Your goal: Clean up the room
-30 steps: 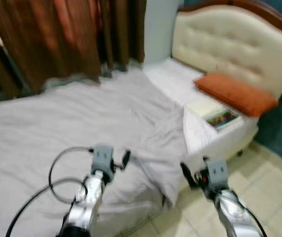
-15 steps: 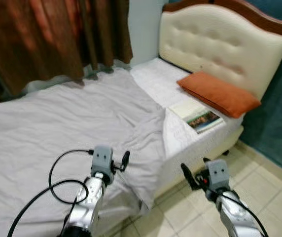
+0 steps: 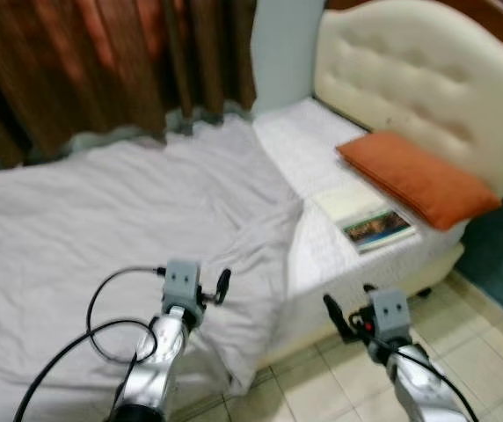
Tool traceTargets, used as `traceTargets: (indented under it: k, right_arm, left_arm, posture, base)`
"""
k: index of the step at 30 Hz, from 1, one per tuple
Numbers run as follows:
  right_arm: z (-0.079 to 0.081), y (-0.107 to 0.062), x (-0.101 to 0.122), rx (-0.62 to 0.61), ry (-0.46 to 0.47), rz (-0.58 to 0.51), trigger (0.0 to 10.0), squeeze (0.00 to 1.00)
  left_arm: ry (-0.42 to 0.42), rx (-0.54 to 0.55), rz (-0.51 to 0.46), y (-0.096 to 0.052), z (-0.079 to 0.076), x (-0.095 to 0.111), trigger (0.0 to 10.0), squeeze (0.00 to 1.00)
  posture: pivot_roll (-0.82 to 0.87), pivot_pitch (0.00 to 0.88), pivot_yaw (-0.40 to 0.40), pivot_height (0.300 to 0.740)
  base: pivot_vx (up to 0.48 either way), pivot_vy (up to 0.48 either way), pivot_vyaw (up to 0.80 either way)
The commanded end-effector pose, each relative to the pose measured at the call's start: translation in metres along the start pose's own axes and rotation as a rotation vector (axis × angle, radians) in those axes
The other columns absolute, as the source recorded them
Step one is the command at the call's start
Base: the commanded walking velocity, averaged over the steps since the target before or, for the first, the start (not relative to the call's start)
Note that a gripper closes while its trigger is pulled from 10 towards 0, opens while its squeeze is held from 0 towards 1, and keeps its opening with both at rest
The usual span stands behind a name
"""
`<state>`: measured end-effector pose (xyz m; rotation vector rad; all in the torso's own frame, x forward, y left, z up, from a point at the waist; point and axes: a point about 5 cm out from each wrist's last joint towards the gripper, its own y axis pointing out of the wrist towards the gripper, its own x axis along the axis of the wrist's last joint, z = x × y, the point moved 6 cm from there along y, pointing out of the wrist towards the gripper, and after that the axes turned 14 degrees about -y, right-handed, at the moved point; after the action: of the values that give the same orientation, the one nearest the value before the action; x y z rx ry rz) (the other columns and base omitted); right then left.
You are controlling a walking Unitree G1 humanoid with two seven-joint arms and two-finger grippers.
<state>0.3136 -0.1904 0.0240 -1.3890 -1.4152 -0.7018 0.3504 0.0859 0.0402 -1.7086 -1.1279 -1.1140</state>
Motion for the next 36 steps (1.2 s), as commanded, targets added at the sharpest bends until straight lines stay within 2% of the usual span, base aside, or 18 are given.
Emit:
traceTargets:
  k: [1,17,18,20,22,23,24,25,26,27,28,29,30,31,32,33,35,36]
  right_arm:
    - [0.003,0.004,0.01,0.008,0.011,-0.03,10.0,0.0]
    - [0.009,0.003,0.009,0.026,0.012,-0.024,10.0,0.0]
    - [0.01,0.002,0.009,0.029,0.012,-0.021,10.0,0.0]
    - [0.013,-0.002,0.007,0.04,0.013,-0.016,10.0,0.0]
    - [0.013,-0.003,0.007,0.042,0.014,-0.015,10.0,0.0]
    - [0.019,-0.014,0.002,0.07,0.011,0.005,10.0,0.0]
    - [0.023,-0.029,-0.001,0.095,0.01,0.023,10.0,0.0]
    - [0.027,-0.041,-0.004,0.115,0.011,0.039,10.0,0.0]
    - [0.027,-0.041,-0.004,0.115,0.011,0.039,10.0,0.0]
    - [0.031,-0.058,-0.005,0.14,0.014,0.06,10.0,0.0]
    - [0.034,-0.066,-0.01,0.159,0.012,0.077,10.0,0.0]
    - [0.034,-0.066,-0.01,0.159,0.012,0.077,10.0,0.0]
    - [0.036,-0.072,-0.01,0.171,0.009,0.085,10.0,0.0]
    - [0.039,-0.083,-0.01,0.184,0.008,0.095,10.0,0.0]
    - [0.043,-0.1,-0.008,0.203,0.005,0.114,10.0,0.0]
    - [0.043,-0.1,-0.008,0.203,0.005,0.114,10.0,0.0]
    - [0.045,-0.108,-0.006,0.213,0.008,0.122,10.0,0.0]
    - [0.047,-0.123,-0.001,0.231,0.005,0.139,10.0,0.0]
  left_arm:
    - [0.013,0.023,0.0,0.0,0.01,0.004,10.0,0.0]
    - [0.009,0.027,0.007,0.005,0.008,0.007,10.0,0.0]
    - [0.003,0.037,0.006,0.005,0.01,0.007,10.0,0.0]
    - [0.01,0.112,0.0,0.007,0.022,0.009,10.0,0.0]
    - [0.013,0.131,-0.003,0.007,0.025,0.01,10.0,0.0]
    - [0.039,0.211,0.05,0.01,0.05,0.006,10.0,0.0]
    - [0.061,0.278,0.087,0.008,0.071,0.005,10.0,0.0]
    - [0.077,0.329,0.114,0.006,0.088,0.006,10.0,0.0]
    - [0.077,0.329,0.114,0.006,0.088,0.006,10.0,0.0]
    - [0.113,0.365,0.144,0.002,0.102,0.005,10.0,0.0]
    - [0.129,0.393,0.172,-0.002,0.11,0.0,10.0,0.0]
    - [0.129,0.393,0.172,-0.002,0.11,0.0,10.0,0.0]
    - [0.14,0.412,0.186,-0.005,0.115,-0.002,10.0,0.0]
    - [0.151,0.448,0.195,-0.01,0.124,-0.003,10.0,0.0]
    - [0.17,0.536,0.184,-0.018,0.143,0.003,10.0,0.0]
    - [0.17,0.536,0.184,-0.018,0.143,0.003,10.0,0.0]
    - [0.189,0.579,0.173,-0.022,0.153,0.009,10.0,0.0]
    - [0.175,0.635,0.142,-0.027,0.165,0.018,10.0,0.0]
  posture:
    - [-0.14,0.008,0.024,0.74]
    - [-0.14,0.021,0.031,0.74]
    - [-0.14,0.027,0.031,0.74]
    - [-0.15,0.045,0.029,0.74]
    - [-0.15,0.045,0.029,0.74]
    - [-0.18,0.199,-0.005,0.74]
    - [-0.2,0.25,-0.02,0.74]
    - [-0.2,0.266,-0.024,0.74]
    - [-0.2,0.266,-0.024,0.74]
    - [-0.22,0.311,-0.031,0.74]
    - [-0.24,0.357,-0.043,0.74]
    - [-0.24,0.357,-0.043,0.74]
    - [-0.25,0.374,-0.05,0.74]
    - [-0.29,0.434,-0.076,0.74]
    - [-0.33,0.485,-0.104,0.74]
    - [-0.33,0.485,-0.104,0.74]
    - [-0.34,0.506,-0.113,0.74]
    - [-0.37,0.542,-0.135,0.74]
  base:
    - [0.469,0.0,0.0]
    - [0.463,0.0,0.0]
    - [0.458,0.0,0.0]
    - [0.458,0.0,0.0]
    - [0.458,0.0,0.0]
    - [0.0,0.0,0.0]
    - [0.0,0.0,0.0]
    - [0.0,0.0,0.0]
    - [0.0,0.0,0.0]
    - [0.0,0.0,0.0]
    - [0.0,0.0,0.0]
    - [0.0,0.0,0.0]
    - [0.0,0.0,0.0]
    - [0.0,0.0,0.0]
    - [0.0,0.0,0.0]
    - [0.0,0.0,0.0]
    - [0.0,0.0,0.0]
    - [0.0,0.0,0.0]
